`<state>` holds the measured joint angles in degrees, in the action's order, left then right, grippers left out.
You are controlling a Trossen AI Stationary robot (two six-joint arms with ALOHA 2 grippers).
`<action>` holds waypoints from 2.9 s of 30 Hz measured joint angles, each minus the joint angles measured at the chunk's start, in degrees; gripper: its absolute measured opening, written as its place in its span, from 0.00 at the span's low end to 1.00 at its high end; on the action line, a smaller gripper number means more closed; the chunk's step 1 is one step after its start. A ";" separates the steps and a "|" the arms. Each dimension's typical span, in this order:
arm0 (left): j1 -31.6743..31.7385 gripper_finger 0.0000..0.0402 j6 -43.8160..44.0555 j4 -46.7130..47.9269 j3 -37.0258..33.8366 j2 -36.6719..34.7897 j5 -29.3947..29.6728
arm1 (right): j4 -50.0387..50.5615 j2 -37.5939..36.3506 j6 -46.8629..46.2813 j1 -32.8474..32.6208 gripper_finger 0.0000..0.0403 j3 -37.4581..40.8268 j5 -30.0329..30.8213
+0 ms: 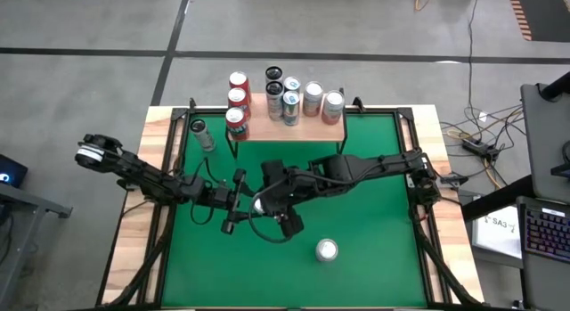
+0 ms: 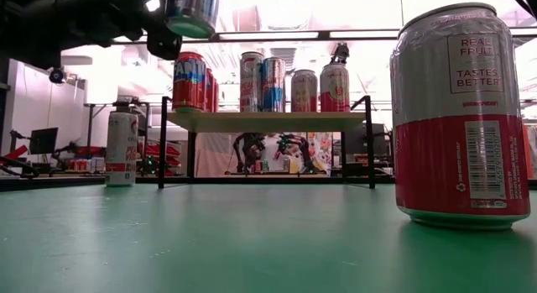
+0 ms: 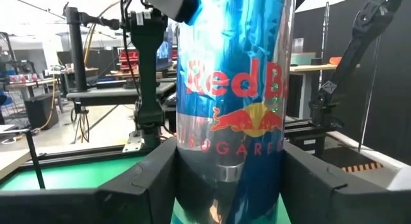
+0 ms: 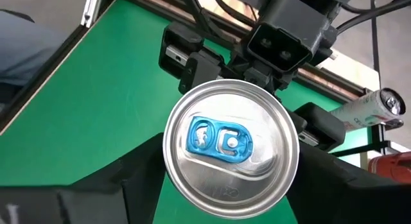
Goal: Place canned beverage on shelf
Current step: Put the blue soda can on the shelf aligned with other blue soda cans
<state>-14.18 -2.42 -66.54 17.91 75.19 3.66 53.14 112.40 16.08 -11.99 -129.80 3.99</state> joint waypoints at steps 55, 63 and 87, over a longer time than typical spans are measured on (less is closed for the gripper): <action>-11.01 0.50 -17.66 1.87 -1.84 -19.41 34.91 | -59.70 -5.66 -14.38 -0.61 0.69 28.15 27.93; -10.87 0.50 -17.63 1.67 -1.84 -18.24 36.09 | -67.20 -5.66 -15.03 0.78 0.69 32.54 28.11; -10.84 0.55 -19.18 0.90 -1.84 -17.00 39.13 | -68.44 -5.38 -13.79 2.43 0.52 32.87 25.37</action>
<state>-25.02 -21.60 -65.65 16.08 58.19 42.78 -15.30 107.02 2.29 -9.56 -96.92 29.36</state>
